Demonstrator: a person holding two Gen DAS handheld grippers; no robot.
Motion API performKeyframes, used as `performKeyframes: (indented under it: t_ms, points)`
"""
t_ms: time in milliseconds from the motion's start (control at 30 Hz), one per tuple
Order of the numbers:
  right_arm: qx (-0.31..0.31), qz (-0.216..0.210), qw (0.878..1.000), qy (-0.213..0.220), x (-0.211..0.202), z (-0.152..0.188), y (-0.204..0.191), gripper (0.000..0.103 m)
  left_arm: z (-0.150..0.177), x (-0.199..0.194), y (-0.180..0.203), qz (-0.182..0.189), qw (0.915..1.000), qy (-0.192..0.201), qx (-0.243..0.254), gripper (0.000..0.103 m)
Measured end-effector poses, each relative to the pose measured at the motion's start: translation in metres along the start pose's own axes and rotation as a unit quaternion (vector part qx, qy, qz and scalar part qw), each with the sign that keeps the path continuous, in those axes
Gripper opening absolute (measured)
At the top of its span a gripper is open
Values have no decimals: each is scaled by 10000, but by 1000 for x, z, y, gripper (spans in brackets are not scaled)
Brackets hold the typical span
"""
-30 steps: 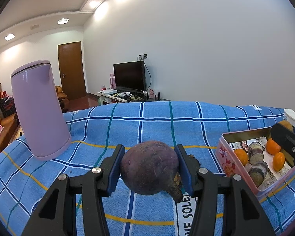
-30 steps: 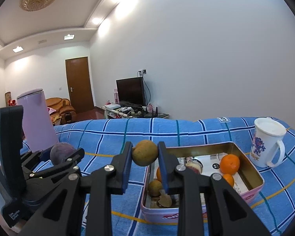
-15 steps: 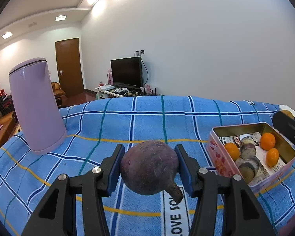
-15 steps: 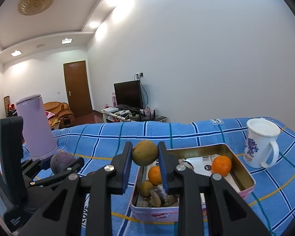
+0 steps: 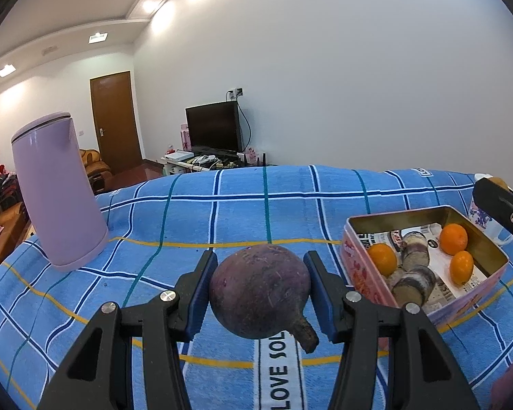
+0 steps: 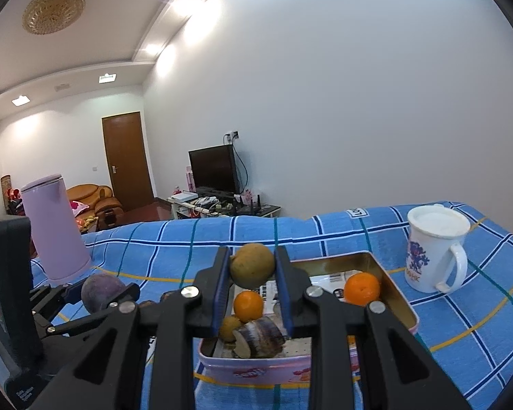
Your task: Organize fruits
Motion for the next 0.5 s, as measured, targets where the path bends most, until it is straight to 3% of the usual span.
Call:
performKeyframes:
  t_ms: [500]
  points:
    - [41,213,9998,43,-2,-2,27,29,-9,-6,27,243,9996,80,128,54]
Point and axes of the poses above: each gripper's, at about its wrist camera, not at the fingertips, and x roughly the way its jaws point, y to its right, z to its underside, the point moved 2 cm from there along x, roughly the way its jaws point, and after that the axes turned 8 degrees about z, right-handed, at the moved point
